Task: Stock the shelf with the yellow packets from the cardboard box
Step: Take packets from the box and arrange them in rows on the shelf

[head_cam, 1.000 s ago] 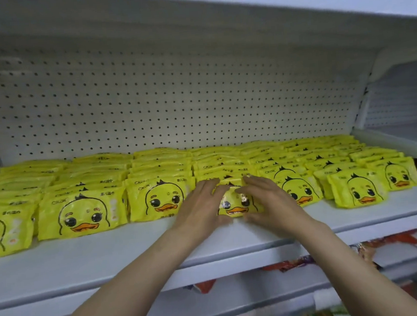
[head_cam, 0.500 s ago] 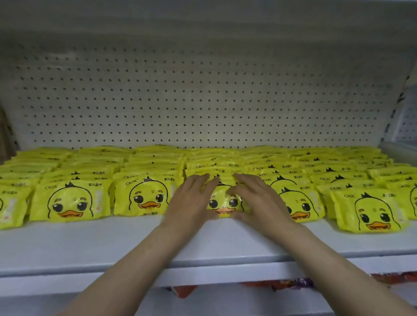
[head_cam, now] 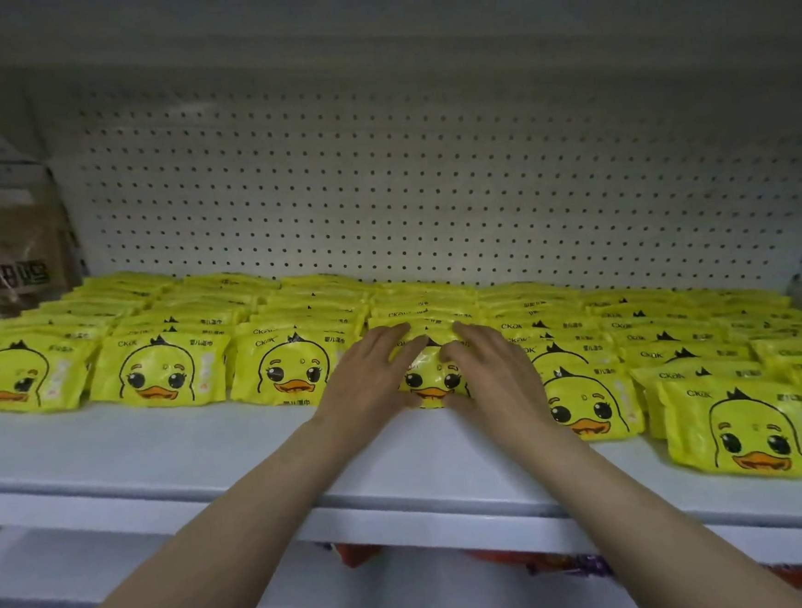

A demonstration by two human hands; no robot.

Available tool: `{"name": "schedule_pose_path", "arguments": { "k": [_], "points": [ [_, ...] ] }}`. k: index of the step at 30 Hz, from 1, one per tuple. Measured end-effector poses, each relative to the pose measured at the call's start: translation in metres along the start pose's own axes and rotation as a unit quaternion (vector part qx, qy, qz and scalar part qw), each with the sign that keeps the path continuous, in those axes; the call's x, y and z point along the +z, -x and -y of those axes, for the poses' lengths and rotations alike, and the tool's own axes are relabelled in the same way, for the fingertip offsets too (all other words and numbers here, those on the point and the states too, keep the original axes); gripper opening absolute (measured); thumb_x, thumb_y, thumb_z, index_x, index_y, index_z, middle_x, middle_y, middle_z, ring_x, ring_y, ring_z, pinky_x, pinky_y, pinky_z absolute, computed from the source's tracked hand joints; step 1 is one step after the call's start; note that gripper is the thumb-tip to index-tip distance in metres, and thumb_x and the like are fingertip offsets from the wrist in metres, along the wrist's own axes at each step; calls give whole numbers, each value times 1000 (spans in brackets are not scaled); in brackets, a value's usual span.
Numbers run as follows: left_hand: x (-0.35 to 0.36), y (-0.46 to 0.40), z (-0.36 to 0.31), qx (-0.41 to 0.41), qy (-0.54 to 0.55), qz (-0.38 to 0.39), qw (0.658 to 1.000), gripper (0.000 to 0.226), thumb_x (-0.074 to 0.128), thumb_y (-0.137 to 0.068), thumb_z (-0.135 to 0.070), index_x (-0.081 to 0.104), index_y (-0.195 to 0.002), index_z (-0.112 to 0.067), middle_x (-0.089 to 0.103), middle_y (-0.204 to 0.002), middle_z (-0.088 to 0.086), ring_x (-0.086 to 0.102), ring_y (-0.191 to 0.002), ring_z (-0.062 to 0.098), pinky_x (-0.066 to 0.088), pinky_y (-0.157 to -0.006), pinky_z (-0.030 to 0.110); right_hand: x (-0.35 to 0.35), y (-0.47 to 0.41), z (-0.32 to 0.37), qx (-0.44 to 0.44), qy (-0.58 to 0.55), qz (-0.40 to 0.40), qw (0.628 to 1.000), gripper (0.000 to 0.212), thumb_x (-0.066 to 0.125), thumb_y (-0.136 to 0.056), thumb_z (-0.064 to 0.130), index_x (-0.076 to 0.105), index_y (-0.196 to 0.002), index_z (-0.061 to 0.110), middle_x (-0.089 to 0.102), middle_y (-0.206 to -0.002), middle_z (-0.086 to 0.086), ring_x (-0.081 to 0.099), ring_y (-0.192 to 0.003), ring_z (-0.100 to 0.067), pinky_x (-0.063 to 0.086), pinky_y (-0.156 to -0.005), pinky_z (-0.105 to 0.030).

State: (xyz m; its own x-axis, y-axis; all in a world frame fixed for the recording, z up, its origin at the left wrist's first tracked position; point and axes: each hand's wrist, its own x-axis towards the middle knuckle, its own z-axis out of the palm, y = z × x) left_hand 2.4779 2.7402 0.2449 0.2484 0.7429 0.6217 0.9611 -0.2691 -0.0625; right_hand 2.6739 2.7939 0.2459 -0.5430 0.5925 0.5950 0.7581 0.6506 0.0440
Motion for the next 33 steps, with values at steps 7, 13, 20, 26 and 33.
{"name": "schedule_pose_path", "arguments": {
  "k": [7, 13, 20, 26, 33],
  "points": [
    [5, -1, 14, 15, 22, 25, 999, 88, 89, -58, -36, 49, -134, -19, 53, -138, 12, 49, -123, 31, 52, -90, 45, 3, -3, 8, 20, -1, -24, 1000, 56, 91, -57, 37, 61, -103, 24, 58, -134, -6, 55, -122, -30, 53, -84, -42],
    [7, -5, 21, 25, 50, 25, 998, 86, 89, -58, -35, 50, -134, -18, 53, -137, 13, 51, -120, 33, 51, -93, 44, 3, -8, 14, 38, 16, -20, 999, 52, 89, -60, 39, 59, -100, 26, 60, -130, -4, 55, -120, -29, 52, -81, -40],
    [3, -3, 12, 0, 59, 4, 998, 79, 92, -54, -33, 61, -125, -15, 53, -137, 18, 53, -120, 38, 53, -88, 49, -14, 4, 4, 33, -90, 2, 995, 49, 85, -68, 35, 66, -112, 23, 52, -143, -4, 45, -133, -27, 45, -100, -43],
    [-7, -23, -35, 16, 82, -23, 996, 77, 88, -56, -46, 63, -121, -14, 55, -134, 18, 53, -118, 39, 50, -91, 48, -59, 35, -36, 129, -136, -41, 981, 54, 82, -75, 38, 65, -125, 27, 49, -146, -1, 39, -136, -21, 35, -108, -32],
    [-2, -47, -112, 55, 163, 88, 981, 83, 72, -74, -57, 40, -144, -28, 34, -153, 3, 25, -140, 22, 23, -112, 32, -87, 71, -97, 181, -108, 84, 974, 73, 80, -71, 51, 51, -137, 42, 40, -153, 6, 27, -144, -13, 26, -114, -32]
  ]
}}
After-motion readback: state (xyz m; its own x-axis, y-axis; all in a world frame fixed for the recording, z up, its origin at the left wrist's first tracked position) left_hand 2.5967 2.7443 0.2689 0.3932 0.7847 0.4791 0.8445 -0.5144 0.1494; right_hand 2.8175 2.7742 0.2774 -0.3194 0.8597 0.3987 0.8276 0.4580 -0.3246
